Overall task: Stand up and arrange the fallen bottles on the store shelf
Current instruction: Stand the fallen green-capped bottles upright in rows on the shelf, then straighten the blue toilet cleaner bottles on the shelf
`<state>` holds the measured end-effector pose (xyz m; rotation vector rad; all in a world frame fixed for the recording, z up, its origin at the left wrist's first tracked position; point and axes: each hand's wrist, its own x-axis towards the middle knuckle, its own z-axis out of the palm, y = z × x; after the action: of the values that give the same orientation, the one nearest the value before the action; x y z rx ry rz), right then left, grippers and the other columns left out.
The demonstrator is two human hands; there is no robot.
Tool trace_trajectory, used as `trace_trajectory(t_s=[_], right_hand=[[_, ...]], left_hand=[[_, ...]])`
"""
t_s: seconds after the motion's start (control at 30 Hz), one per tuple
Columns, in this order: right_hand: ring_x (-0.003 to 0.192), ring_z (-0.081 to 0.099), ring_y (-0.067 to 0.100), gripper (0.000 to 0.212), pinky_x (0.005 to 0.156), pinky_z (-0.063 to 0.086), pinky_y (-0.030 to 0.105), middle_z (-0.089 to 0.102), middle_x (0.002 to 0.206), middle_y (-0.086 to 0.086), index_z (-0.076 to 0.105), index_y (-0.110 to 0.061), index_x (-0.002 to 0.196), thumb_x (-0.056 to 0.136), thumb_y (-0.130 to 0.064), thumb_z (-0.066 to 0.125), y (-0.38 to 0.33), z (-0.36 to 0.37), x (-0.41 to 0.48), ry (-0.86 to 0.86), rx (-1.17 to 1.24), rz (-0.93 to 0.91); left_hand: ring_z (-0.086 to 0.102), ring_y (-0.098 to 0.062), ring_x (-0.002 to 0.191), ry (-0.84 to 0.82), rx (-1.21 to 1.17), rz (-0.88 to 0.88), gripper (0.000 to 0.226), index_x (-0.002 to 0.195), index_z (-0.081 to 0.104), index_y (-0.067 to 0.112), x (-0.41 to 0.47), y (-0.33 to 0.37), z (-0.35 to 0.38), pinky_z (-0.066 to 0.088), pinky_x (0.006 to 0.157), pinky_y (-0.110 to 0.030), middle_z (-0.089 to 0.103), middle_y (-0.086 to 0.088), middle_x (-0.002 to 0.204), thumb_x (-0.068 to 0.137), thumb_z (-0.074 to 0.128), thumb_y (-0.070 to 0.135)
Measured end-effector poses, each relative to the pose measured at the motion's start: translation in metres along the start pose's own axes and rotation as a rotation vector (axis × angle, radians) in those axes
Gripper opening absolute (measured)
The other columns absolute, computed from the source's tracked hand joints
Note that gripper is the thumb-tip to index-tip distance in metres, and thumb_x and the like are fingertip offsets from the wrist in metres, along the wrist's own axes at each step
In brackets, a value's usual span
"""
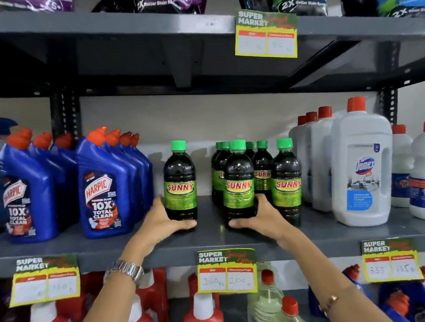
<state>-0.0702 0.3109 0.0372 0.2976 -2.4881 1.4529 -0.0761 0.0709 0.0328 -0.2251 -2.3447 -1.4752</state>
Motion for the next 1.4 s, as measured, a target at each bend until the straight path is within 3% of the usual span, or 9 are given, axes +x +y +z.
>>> trace_trajectory(t_s=[0.13, 0.43, 0.63, 0.77, 0.9, 1.03, 1.17, 1.23, 1.4], right_hand=[[0.103, 0.054, 0.014, 0.083, 0.086, 0.038, 0.025, 0.059, 0.118, 0.001, 0.040, -0.015, 0.128, 0.060, -0.025, 0.085, 0.001, -0.001, 0.008, -0.043, 0.116, 0.018], [0.104, 0.054, 0.013, 0.085, 0.086, 0.038, 0.025, 0.058, 0.113, -0.005, 0.042, -0.018, 0.128, 0.056, -0.033, 0.086, 0.004, 0.006, 0.015, -0.023, 0.101, 0.012], [0.108, 0.052, 0.015, 0.089, 0.088, 0.039, 0.027, 0.057, 0.123, 0.000, 0.040, -0.017, 0.131, 0.056, -0.034, 0.086, 0.008, 0.006, 0.017, -0.035, 0.108, 0.019], [0.122, 0.048, 0.023, 0.094, 0.102, 0.040, 0.037, 0.051, 0.136, 0.008, 0.031, -0.010, 0.138, 0.064, -0.041, 0.080, 0.000, 0.007, 0.005, -0.006, -0.007, 0.044], [0.132, 0.037, 0.035, 0.092, 0.102, 0.034, 0.040, 0.035, 0.145, 0.021, 0.014, 0.001, 0.144, 0.082, -0.054, 0.054, -0.012, 0.024, -0.029, 0.232, -0.313, 0.058], [0.102, 0.057, 0.030, 0.058, 0.077, 0.046, 0.040, 0.058, 0.113, 0.011, 0.042, -0.009, 0.130, 0.084, -0.041, 0.056, -0.043, 0.079, -0.074, 0.609, -0.535, -0.341], [0.104, 0.054, 0.013, 0.063, 0.083, 0.046, 0.030, 0.055, 0.114, -0.001, 0.039, -0.018, 0.129, 0.077, -0.042, 0.065, -0.095, 0.147, -0.068, 0.162, -0.211, -0.462], [0.114, 0.051, 0.018, 0.072, 0.093, 0.044, 0.032, 0.052, 0.122, 0.005, 0.036, -0.012, 0.130, 0.074, -0.037, 0.072, -0.117, 0.176, -0.047, -0.030, -0.046, -0.349], [0.122, 0.045, 0.028, 0.098, 0.099, 0.041, 0.037, 0.044, 0.132, 0.014, 0.032, -0.004, 0.133, 0.058, -0.040, 0.083, -0.131, 0.216, -0.006, 0.000, -0.058, -0.213]], left_hand=[[0.047, -0.010, 0.104, -0.032, -0.044, 0.027, 0.085, 0.133, 0.035, 0.019, 0.003, -0.007, -0.004, 0.034, 0.088, -0.025, 0.054, 0.003, 0.122, 0.064, 0.084, 0.022], [0.047, -0.007, 0.100, -0.009, -0.074, 0.061, 0.083, 0.129, 0.039, 0.020, 0.002, -0.014, -0.004, 0.034, 0.086, -0.023, 0.052, 0.012, 0.107, 0.060, 0.086, 0.024], [0.047, -0.012, 0.108, -0.020, -0.073, 0.045, 0.089, 0.135, 0.034, 0.018, 0.000, -0.012, -0.004, 0.035, 0.091, -0.025, 0.053, 0.000, 0.130, 0.062, 0.085, 0.024], [0.033, -0.022, 0.134, -0.004, -0.085, 0.041, 0.117, 0.147, 0.003, 0.013, -0.004, -0.005, -0.005, 0.029, 0.109, -0.038, 0.031, -0.006, 0.150, 0.064, 0.084, 0.029], [0.033, -0.022, 0.133, 0.106, -0.228, 0.128, 0.117, 0.147, 0.004, 0.017, -0.025, 0.000, -0.024, 0.030, 0.109, -0.041, 0.032, -0.007, 0.149, 0.060, 0.074, 0.052], [0.055, -0.012, 0.112, 0.585, -0.258, 0.405, 0.061, 0.130, 0.040, 0.018, -0.043, -0.013, -0.079, 0.045, 0.090, -0.019, 0.059, -0.002, 0.121, 0.078, 0.070, 0.032], [0.057, -0.022, 0.110, 1.042, -0.084, 0.449, 0.046, 0.122, 0.048, 0.006, -0.043, -0.041, -0.137, 0.042, 0.096, -0.026, 0.059, -0.010, 0.119, 0.081, 0.068, 0.012], [0.053, -0.027, 0.114, 1.023, 0.035, 0.396, 0.055, 0.123, 0.046, 0.003, -0.039, -0.057, -0.159, 0.038, 0.098, -0.027, 0.056, -0.016, 0.123, 0.075, 0.074, 0.010], [0.023, -0.037, 0.136, 0.764, 0.242, 0.093, 0.115, 0.142, 0.016, -0.006, -0.027, -0.086, -0.188, 0.019, 0.113, -0.043, 0.025, -0.027, 0.147, 0.059, 0.087, 0.030]])
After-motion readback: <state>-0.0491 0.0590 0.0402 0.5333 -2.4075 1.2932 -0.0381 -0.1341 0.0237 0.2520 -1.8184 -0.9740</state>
